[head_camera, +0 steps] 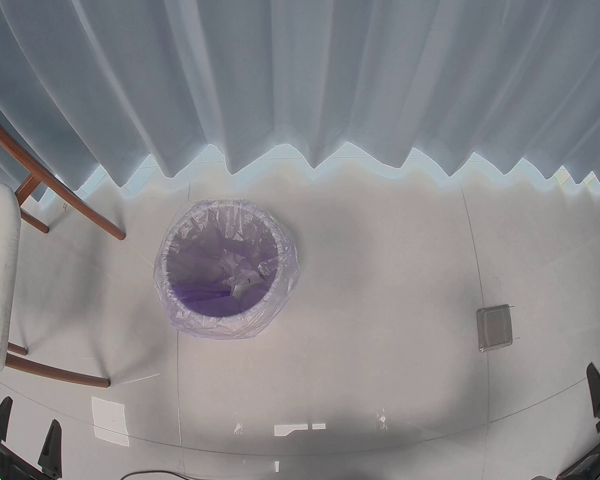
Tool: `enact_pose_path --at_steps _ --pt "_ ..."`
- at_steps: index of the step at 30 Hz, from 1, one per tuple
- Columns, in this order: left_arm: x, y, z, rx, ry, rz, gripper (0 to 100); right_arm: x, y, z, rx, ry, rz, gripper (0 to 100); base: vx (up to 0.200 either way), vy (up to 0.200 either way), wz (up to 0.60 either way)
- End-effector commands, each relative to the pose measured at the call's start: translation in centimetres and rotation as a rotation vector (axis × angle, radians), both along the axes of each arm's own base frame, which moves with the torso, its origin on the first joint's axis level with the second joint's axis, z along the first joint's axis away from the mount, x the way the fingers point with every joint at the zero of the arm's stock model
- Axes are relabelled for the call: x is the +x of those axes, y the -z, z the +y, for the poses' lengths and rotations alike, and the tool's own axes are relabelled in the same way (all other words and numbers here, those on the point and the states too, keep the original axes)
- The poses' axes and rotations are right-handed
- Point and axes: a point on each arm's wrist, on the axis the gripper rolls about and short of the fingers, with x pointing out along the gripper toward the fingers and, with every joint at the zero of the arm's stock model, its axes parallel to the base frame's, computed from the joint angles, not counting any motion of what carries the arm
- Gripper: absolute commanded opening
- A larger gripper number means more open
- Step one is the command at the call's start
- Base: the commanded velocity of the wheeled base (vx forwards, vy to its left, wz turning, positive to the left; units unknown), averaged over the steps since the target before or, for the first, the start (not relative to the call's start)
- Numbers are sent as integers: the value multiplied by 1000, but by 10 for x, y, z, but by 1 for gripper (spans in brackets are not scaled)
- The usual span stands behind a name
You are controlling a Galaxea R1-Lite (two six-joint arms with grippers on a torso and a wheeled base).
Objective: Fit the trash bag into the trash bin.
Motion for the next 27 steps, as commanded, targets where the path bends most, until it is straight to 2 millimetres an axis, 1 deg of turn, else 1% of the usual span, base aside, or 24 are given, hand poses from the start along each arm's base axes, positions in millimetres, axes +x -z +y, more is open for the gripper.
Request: enact_pose_path --at_steps 1,27 --pt "0 5 0 0 1 2 100 -22 44 1 -9 71 -66 100 0 0 0" --pt "0 5 0 0 1 2 100 -22 44 1 -12 74 -68 100 0 0 0"
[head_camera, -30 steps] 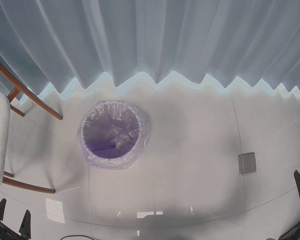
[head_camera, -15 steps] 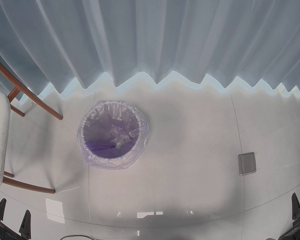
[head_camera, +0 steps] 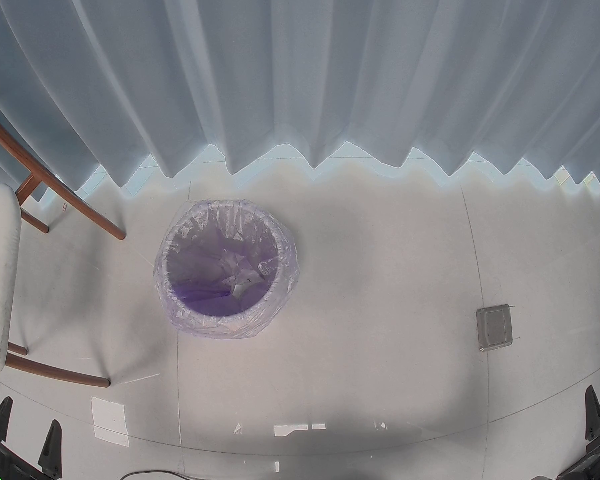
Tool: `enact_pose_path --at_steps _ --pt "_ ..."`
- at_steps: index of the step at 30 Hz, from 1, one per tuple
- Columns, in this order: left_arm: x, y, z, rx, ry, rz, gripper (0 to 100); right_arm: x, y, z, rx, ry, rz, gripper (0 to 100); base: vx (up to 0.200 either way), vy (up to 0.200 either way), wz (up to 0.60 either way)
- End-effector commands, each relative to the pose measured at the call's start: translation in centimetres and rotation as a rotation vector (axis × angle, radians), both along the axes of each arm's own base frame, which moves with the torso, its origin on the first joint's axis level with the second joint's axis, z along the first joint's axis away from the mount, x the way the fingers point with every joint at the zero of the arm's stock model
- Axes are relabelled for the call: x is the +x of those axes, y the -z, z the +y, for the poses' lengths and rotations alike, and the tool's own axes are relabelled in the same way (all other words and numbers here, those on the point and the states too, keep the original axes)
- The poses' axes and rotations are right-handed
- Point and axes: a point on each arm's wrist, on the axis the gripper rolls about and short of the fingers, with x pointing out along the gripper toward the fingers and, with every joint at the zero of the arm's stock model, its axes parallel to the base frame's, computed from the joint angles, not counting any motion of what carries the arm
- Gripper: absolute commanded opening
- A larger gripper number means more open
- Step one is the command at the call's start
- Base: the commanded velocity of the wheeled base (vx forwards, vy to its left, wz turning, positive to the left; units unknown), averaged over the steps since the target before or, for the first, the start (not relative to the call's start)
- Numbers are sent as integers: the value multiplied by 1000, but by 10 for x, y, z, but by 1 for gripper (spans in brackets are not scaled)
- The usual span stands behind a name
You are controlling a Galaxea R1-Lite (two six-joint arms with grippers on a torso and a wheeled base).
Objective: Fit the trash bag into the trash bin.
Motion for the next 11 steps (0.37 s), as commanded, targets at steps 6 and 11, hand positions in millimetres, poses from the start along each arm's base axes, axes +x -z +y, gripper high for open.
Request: enact_pose_path --at_steps 6,11 --pt "0 5 0 0 0 1 100 1 5 0 -52 -19 16 100 0 0 0" --pt "0 5 0 0 0 1 100 1 5 1 -67 -46 14 100 0 0 0"
